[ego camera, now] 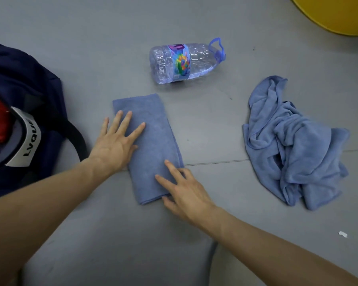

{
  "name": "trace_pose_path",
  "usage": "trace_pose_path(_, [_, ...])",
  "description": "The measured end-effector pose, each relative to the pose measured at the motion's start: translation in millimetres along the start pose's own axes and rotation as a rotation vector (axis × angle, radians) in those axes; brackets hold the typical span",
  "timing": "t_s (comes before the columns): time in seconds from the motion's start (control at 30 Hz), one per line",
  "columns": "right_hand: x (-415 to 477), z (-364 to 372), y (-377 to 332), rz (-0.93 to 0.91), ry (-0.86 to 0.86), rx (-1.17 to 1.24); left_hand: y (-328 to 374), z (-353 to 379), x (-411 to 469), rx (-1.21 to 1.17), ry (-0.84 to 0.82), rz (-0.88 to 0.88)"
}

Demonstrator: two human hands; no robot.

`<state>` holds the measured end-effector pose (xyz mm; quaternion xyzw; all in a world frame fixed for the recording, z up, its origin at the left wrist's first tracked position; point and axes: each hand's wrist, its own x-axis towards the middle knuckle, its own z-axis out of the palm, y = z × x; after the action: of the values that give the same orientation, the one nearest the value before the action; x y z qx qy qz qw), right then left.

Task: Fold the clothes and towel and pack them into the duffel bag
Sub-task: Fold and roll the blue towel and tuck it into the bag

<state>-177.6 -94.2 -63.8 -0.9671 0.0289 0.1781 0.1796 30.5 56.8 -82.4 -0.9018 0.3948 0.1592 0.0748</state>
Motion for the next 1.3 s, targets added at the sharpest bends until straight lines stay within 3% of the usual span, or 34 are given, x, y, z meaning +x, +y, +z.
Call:
trace_pose_path(0.07, [0,0,-6,-0.030,-0.044,0.029,7,4,-13,-0.112,0.157,0.029])
trace_pose_path(0.13, [0,0,-13,-0.045,-0.048,0.029,13,8,-40,-0.186,0.292,0.191])
trace_pose_path(0.23, [1,2,-24,-0.048,-0.076,0.025,17,9,-98,-0.167,0.222,0.442])
trace_pose_path(0.33, [3,8,-42,0.002,-0.058,0.079,-2,-7,-125,-0.136,0.146,0.516])
trace_pose_path(0.43, [7,10,-53,0.038,-0.006,0.134,-29,-21,-120,-0.123,0.149,0.461])
trace_pose_path(0.53, [11,7,-44,-0.093,0.139,-0.029,-45,-19,-121,-0.166,0.123,0.444])
trace_pose_path(0.7, [15,23,-12,-0.270,0.082,-0.248,-32,9,-118,-0.249,0.150,0.414])
trace_pose_path(0.83, [16,27,8,-0.295,0.129,-0.205,-8,33,-102,-0.285,0.241,0.320])
trace_pose_path(1.07, [26,18,11,-0.315,0.238,-0.131,-3,52,-111,-0.236,0.119,0.322])
trace_pose_path(1.3, [35,5,-9,-0.081,0.224,0.139,22,45,-113,-0.230,0.157,0.203])
